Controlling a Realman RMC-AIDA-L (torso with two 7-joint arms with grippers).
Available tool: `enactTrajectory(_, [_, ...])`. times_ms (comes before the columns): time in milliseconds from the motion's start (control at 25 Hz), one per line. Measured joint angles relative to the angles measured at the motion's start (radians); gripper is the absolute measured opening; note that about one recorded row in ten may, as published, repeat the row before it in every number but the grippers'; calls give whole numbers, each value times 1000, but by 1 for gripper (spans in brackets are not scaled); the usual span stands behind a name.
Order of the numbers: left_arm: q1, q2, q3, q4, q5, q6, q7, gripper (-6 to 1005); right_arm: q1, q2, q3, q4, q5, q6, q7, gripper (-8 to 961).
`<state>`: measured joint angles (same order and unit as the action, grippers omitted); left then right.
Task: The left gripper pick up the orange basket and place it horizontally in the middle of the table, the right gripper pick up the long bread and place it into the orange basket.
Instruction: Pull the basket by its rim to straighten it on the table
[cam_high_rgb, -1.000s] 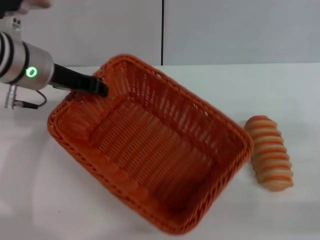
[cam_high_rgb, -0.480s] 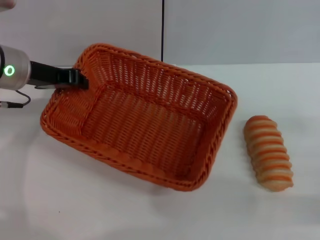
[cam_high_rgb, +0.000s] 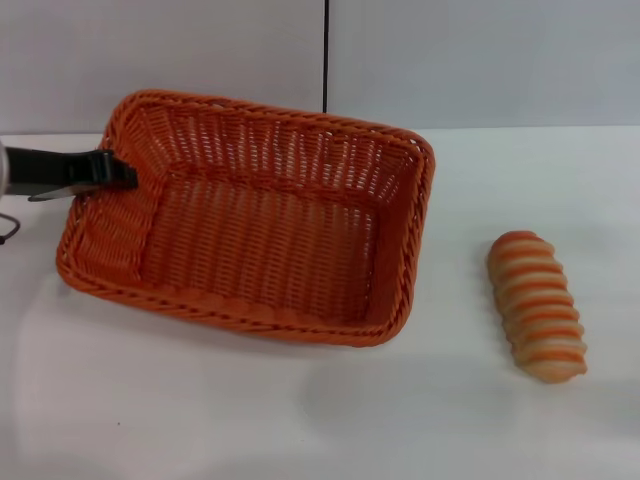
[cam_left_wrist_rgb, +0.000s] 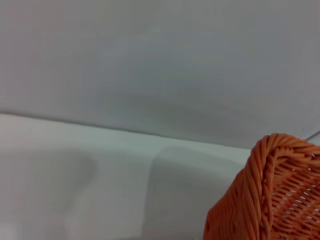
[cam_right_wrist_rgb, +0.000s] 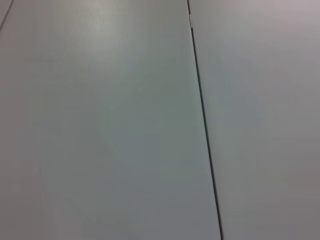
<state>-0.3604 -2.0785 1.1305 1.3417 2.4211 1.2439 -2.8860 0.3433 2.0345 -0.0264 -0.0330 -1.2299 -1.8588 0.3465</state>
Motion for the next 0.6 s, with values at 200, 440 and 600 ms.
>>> enactTrajectory(200, [44, 0, 7, 37, -30, -1, 1, 183, 0, 4, 2, 0, 4, -4, 0, 712])
enactTrajectory(440, [162, 0, 108, 175, -68, -4, 2, 175, 0, 15, 2, -5, 6, -10, 0, 712])
enactTrajectory(600, [187, 0, 130, 187, -76, -7, 2, 167, -6, 23, 2, -6, 6, -16, 0, 712])
